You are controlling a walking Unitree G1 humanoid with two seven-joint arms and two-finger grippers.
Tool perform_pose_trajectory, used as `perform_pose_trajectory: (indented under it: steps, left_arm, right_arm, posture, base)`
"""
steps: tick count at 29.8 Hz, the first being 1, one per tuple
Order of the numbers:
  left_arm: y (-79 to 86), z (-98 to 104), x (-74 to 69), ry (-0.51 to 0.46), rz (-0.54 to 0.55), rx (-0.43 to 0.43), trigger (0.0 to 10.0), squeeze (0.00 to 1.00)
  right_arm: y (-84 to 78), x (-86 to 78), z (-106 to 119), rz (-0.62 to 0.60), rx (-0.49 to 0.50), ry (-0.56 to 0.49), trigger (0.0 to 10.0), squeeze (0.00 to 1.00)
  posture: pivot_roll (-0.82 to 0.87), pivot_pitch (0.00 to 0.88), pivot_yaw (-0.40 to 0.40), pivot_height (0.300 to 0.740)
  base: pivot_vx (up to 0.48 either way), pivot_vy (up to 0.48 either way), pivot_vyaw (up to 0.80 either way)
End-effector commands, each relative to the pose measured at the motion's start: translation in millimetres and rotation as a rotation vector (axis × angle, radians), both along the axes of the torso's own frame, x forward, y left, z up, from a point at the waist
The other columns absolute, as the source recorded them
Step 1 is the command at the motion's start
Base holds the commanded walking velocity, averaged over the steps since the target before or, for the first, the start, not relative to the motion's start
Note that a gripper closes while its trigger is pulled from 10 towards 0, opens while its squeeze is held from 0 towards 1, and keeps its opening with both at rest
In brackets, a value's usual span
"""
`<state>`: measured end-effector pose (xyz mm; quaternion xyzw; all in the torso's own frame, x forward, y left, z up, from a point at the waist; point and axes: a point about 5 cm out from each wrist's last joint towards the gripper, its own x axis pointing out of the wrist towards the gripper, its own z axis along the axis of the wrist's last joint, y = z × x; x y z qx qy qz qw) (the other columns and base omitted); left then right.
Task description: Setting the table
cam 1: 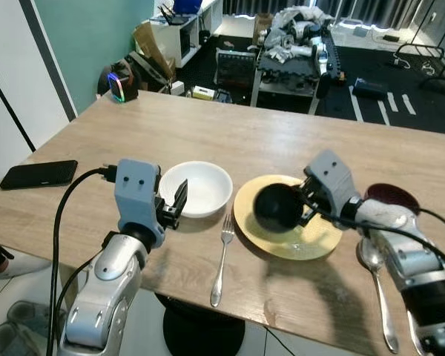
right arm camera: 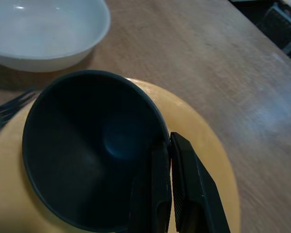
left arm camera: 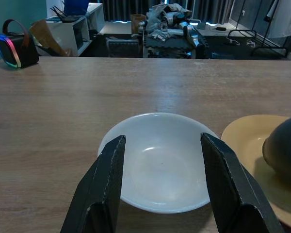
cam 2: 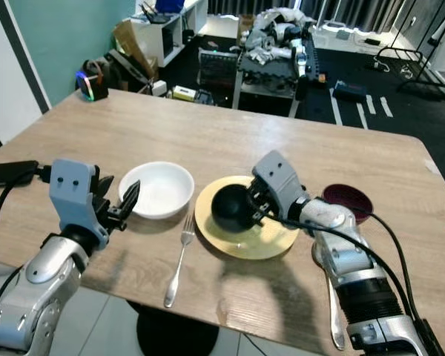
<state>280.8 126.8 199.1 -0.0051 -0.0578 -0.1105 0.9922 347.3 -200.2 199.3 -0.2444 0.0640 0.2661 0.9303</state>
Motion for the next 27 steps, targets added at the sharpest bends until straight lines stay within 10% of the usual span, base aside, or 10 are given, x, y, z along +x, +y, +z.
perform_pose_trajectory:
  steps: [1,4,20,27]
  left_arm:
    - [0.1,-2,0.1,0.006,-0.002,0.009,10.0,0.0]
    - [-0.3,-2,0.3,0.005,-0.004,0.008,10.0,0.0]
    - [-1.1,-2,-0.1,0.008,-0.013,0.009,10.0,0.0]
    - [-2.1,-3,-0.6,0.012,-0.013,0.006,10.0,0.0]
  right_arm:
    - [-5.1,1.6,3,-0.022,-0.002,-0.016,10.0,0.17]
    - [-10.4,-0.5,2,-0.01,-0.021,0.003,10.0,1.0]
    - [-11.5,0.4,10,-0.039,0.097,-0.023,10.0,1.0]
    - [45.3,5.0,9,0.0,0.222,-0.077,10.0,1.0]
  posture:
    - [0.04,0.0,0.059,0.74]
    - [0.04,0.0,0.06,0.74]
    - [0.03,0.0,0.07,0.74]
    - [0.04,0.0,0.068,0.74]
  base:
    - [0.0,0.0,0.0]
    - [0.0,0.0,0.0]
    - [0.0,0.0,0.0]
    - [0.0,0.0,0.0]
